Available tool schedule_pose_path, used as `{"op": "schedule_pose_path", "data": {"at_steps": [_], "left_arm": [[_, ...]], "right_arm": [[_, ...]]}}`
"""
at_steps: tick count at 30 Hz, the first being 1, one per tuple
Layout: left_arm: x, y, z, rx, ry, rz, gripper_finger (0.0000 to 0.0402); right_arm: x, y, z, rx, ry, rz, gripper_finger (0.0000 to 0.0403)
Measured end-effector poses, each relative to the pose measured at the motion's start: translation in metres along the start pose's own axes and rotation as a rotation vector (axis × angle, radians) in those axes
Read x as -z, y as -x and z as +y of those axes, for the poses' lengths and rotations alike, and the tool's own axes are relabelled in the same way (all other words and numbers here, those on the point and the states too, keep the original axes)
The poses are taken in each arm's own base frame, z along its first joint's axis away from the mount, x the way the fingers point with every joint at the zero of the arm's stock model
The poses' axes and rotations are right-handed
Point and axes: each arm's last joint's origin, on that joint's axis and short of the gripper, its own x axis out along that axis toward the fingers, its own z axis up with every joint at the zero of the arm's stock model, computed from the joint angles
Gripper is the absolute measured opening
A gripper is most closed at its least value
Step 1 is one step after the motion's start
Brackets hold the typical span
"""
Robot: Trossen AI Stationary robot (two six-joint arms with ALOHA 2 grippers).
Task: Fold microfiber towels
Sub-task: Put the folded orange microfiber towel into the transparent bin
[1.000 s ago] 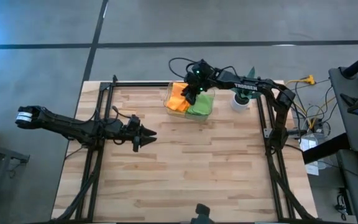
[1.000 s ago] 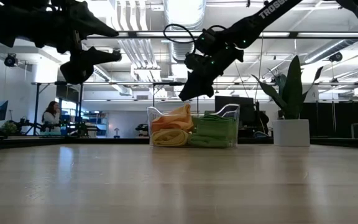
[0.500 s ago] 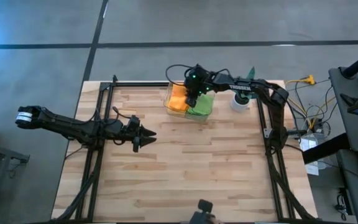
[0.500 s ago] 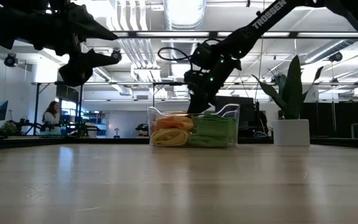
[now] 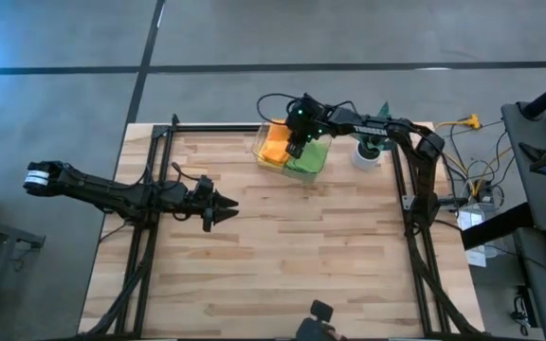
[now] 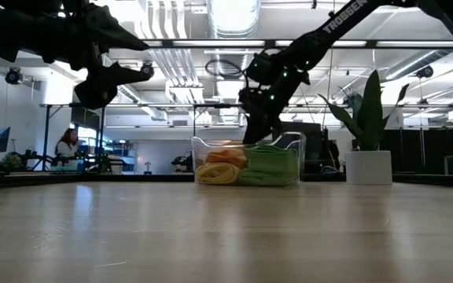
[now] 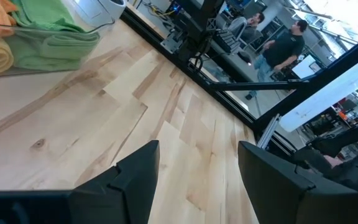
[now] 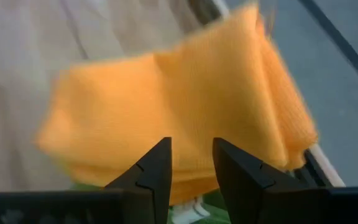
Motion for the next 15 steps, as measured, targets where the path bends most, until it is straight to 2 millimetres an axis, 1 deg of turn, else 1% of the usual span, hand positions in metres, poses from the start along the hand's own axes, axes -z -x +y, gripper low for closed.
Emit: {"op": "schedule_pose_path", "data": {"at_steps": [3, 5, 7, 11, 15], "left_arm": [[0.0, -0.001, 0.0, -0.002, 0.001, 0.002, 0.0202], [0.001, -0.001, 0.001, -0.007, 0.0, 0.007, 0.0202], [0.002, -0.003, 0.001, -0.011, 0.0, 0.012, 0.0202], [0.005, -0.006, 0.003, -0.026, 0.021, 0.028, 0.0202], [0.008, -0.01, 0.005, -0.032, 0.049, 0.052, 0.0202]], "right_arm": [[-0.007, 0.013, 0.003, -0.092, 0.025, -0.057, 0.0111], [-0.008, 0.016, 0.006, -0.185, 0.104, -0.081, 0.0111], [-0.007, 0.017, 0.013, -0.22, 0.188, -0.078, 0.0111], [-0.004, 0.017, 0.027, -0.256, 0.4, -0.052, 0.0111], [0.004, 0.018, 0.043, -0.272, 0.662, 0.012, 0.0111]]}}
